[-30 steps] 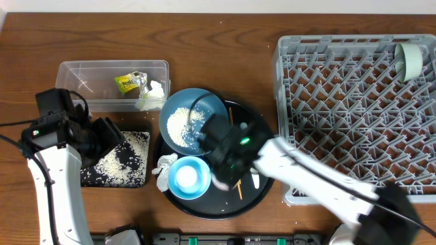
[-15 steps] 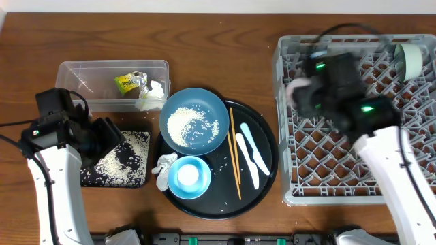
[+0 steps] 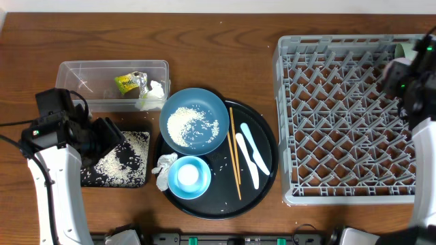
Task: Sort waste into correct bins and load items into the dishwasher rack
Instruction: 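Carry the white cup with the right gripper to the rack's right side, then lower the white cup into the rack slots and open the right gripper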
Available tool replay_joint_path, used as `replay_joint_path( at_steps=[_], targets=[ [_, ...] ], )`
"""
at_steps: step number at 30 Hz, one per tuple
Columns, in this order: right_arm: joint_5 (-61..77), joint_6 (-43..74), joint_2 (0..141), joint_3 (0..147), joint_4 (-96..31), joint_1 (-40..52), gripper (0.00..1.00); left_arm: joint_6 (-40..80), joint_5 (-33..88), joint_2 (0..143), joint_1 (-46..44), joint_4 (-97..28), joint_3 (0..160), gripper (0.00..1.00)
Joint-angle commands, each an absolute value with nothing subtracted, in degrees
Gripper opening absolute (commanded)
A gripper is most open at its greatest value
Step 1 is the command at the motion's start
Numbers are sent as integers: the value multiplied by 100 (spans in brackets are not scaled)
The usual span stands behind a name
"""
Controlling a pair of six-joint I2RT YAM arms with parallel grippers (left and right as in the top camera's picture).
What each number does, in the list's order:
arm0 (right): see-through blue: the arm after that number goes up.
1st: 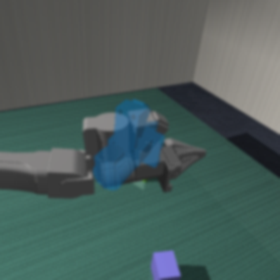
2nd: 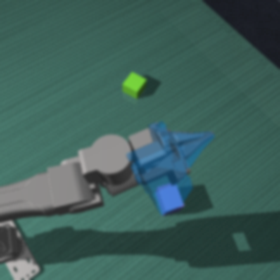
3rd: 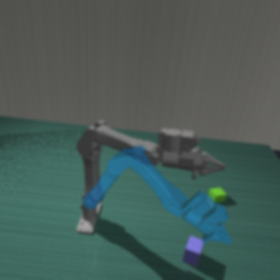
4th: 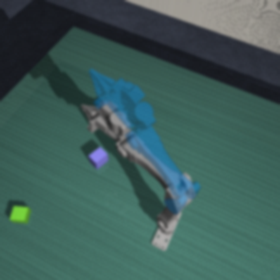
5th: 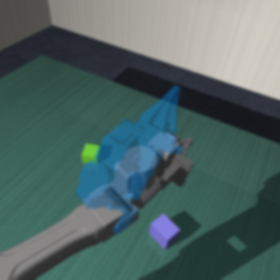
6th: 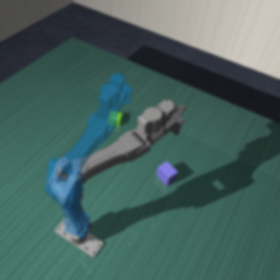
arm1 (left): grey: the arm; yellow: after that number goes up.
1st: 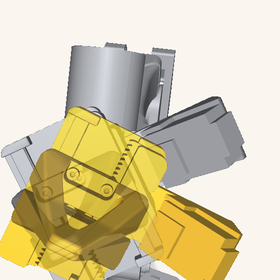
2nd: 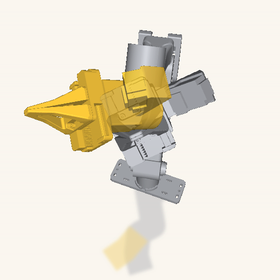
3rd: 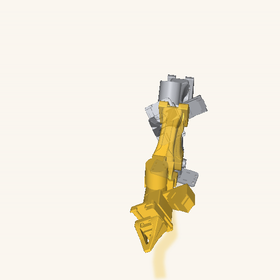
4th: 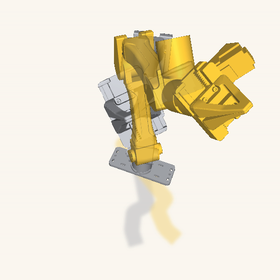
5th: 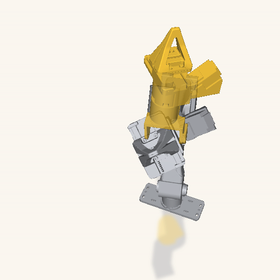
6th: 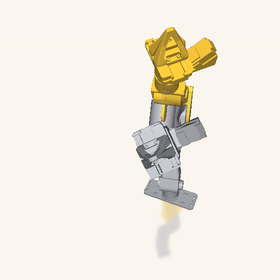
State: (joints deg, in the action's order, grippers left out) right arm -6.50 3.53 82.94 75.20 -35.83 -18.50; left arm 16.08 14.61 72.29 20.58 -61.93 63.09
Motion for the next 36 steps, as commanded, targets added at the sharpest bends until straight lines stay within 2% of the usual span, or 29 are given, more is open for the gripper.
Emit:
replay_joint_path(
  at_steps=[1, 6, 15, 36],
  targets=[
    [-731, 399, 8558, 7623, -3437, -2239, 5, 1551, 1426, 7271, 2082, -6211, 6355, 67],
    [-733, 401, 8930, 7625, -3168, -2639, 1, 1551, 1426, 7271, 2082, -6213, 6355, 66],
    [-731, 403, 9498, 7623, -2716, -3179, 1, 1551, 1426, 7271, 2082, -6213, 6355, 66],
    [-1118, 427, 10110, 7623, -2550, -3413, 1, 1551, 1426, 7271, 2082, -6213, 6355, 66]
  ],
)
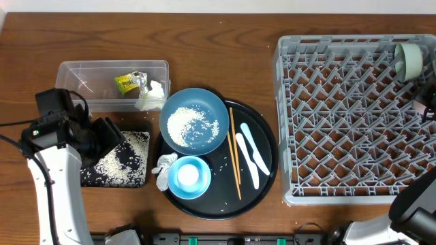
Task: Sort waste into correct bins and load items into the dishwasher rack
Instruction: 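Lower the white cup into the rack slots and open the right gripper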
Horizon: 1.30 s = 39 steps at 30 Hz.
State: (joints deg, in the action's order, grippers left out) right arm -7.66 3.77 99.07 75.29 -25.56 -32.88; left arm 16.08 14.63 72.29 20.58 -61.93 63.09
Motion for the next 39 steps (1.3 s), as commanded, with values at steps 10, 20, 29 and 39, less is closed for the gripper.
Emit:
replay_joint_path(
  at_steps=[10, 20, 29, 39],
  targets=[
    [-864, 493, 10195, 7625, -2486, -3409, 1, 1551, 1426, 7271, 2082, -6213, 6355, 66],
    [-224, 489, 10147, 7629, -2733, -3277, 1, 1551, 1426, 7271, 2082, -6211, 6355, 66],
    [-207, 491, 10147, 7629, -2873, -3186, 1, 1551, 1424, 7271, 2082, -6211, 6355, 67],
    [-113, 491, 10147, 7629, -2976, -3144, 1, 1551, 1426, 7271, 2082, -6211, 6355, 66]
  ],
)
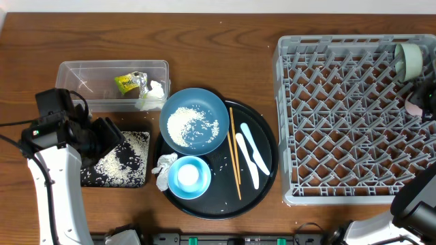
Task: Sort waste into correct bins and load items into the dishwasher rack
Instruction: 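Lower the white cup into the rack slots and open the right gripper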
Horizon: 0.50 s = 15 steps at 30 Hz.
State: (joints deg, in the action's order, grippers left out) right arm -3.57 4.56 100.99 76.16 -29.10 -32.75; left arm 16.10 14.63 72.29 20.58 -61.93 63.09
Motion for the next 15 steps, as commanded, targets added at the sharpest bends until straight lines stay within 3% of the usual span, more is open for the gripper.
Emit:
replay_joint_path(
  at_steps=[1, 15],
  targets=[
    [-99, 491, 10147, 7629, -2978, -3140, 1, 1551, 1426, 7271, 2082, -6211, 6355, 67],
    [-56, 491, 9727, 7634, -2928, -3111, 1, 1551, 1426, 7271, 2082, -6187, 6355, 66]
  ],
)
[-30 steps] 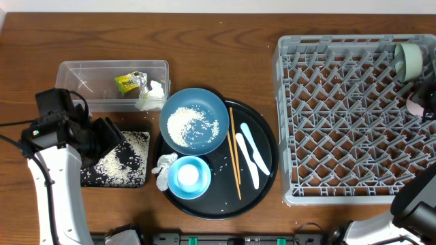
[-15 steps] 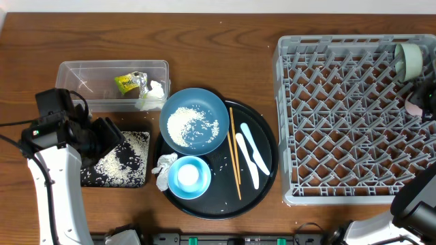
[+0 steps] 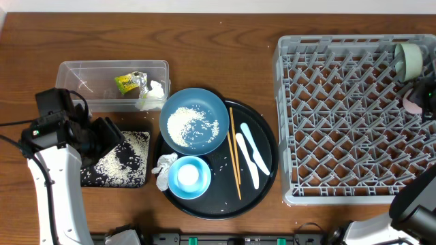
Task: Sort waste into correct bins and load items into the dishwasher rack
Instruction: 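Lower the white cup into the rack slots and open the right gripper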
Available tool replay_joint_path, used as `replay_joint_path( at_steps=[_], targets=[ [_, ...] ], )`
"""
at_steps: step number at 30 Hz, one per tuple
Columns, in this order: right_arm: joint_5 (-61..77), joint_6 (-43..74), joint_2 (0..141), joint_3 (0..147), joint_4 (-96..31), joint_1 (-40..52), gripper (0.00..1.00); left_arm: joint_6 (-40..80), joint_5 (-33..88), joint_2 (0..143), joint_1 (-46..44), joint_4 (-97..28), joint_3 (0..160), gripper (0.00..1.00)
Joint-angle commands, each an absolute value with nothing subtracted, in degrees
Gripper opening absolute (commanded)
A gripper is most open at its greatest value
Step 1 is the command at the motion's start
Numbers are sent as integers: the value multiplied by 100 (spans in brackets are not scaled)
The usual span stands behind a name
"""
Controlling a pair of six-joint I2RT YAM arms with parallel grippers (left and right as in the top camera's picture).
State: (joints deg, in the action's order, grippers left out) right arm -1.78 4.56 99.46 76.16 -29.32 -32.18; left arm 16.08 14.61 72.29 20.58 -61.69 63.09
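Observation:
A pale green cup (image 3: 409,60) lies in the far right corner of the grey dishwasher rack (image 3: 340,184). My right gripper (image 3: 417,99) pokes in at the rack's right edge just below the cup. A pinkish patch shows at its tip, and its jaws are too cut off to read. A round black tray (image 3: 262,184) holds a blue plate (image 3: 204,102) scattered with rice, a small light-blue bowl (image 3: 189,175), a crumpled tissue (image 3: 163,167), chopsticks (image 3: 235,153) and two pale utensils (image 3: 251,153). My left gripper (image 3: 112,135) hovers at the black rice bin (image 3: 119,163); its jaws are unclear.
A clear plastic bin (image 3: 82,71) at the back left holds a yellow-green wrapper (image 3: 126,83) and some white paper. The left arm's white link (image 3: 58,184) runs down the left side of the table. The rack fills the right side.
My right gripper has edged slightly toward the far side at the rack's right edge. The left arm, the tray items and the green cup have not moved.
At first my right gripper was over the rack's far right corner with the green cup beneath it. Then the cup lay alone in that corner and the arm was back at the frame's edge. Afterwards the gripper showed again below the cup. The left arm stayed still.

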Motion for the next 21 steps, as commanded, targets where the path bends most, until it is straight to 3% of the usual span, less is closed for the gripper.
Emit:
replay_joint_path(
  at_steps=[1, 16, 17, 21],
  targets=[
    [-58, 489, 9730, 7634, -2967, -3111, 1, 1549, 1424, 7271, 2082, -6187, 6355, 67],
    [-301, 489, 9751, 7629, -3065, -3116, 2, 1549, 1426, 7271, 2082, -6189, 6355, 67],
    [-301, 489, 9751, 7629, -3063, -3116, 4, 1549, 1424, 7271, 2082, -6189, 6355, 66],
    [-301, 489, 9751, 7629, -3063, -3116, 31, 1549, 1426, 7271, 2082, -6189, 6355, 66]
  ],
)
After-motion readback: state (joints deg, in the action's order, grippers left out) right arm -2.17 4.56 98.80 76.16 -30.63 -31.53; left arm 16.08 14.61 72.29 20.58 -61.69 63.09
